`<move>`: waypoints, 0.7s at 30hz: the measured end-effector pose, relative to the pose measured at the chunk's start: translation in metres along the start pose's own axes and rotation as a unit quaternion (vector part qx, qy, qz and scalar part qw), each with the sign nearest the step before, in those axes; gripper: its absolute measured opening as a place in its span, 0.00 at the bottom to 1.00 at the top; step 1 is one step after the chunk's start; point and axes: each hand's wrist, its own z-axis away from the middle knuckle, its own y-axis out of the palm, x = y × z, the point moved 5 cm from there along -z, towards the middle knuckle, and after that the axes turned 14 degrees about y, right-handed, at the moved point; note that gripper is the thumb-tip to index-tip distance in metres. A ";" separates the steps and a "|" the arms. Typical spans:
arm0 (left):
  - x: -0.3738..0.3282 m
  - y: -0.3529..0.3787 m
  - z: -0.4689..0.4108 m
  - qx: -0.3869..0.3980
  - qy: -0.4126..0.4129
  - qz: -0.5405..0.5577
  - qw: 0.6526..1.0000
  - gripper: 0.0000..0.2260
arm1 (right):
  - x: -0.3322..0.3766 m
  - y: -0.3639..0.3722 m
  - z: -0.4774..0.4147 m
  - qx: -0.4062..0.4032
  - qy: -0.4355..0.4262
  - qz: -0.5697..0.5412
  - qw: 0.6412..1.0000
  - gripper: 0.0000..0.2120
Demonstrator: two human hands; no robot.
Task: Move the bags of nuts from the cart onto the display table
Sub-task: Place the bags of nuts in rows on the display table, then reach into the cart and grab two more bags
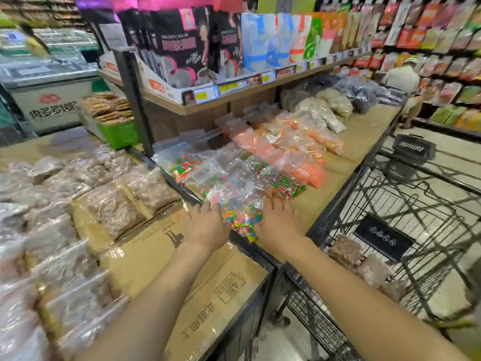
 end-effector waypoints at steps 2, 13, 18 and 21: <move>-0.026 0.008 -0.014 0.010 0.022 0.000 1.000 0.27 | -0.030 0.001 -0.004 0.002 0.023 -0.012 1.000 0.33; -0.188 0.051 -0.079 0.072 0.112 -0.041 0.990 0.26 | -0.193 0.013 -0.034 -0.005 0.116 -0.042 0.992 0.33; -0.247 0.070 -0.098 0.094 0.155 -0.079 0.980 0.28 | -0.252 0.020 -0.046 -0.001 0.156 -0.054 0.986 0.34; -0.275 0.084 -0.112 0.099 0.179 -0.086 0.975 0.29 | -0.282 0.029 -0.052 0.016 0.180 -0.060 0.982 0.35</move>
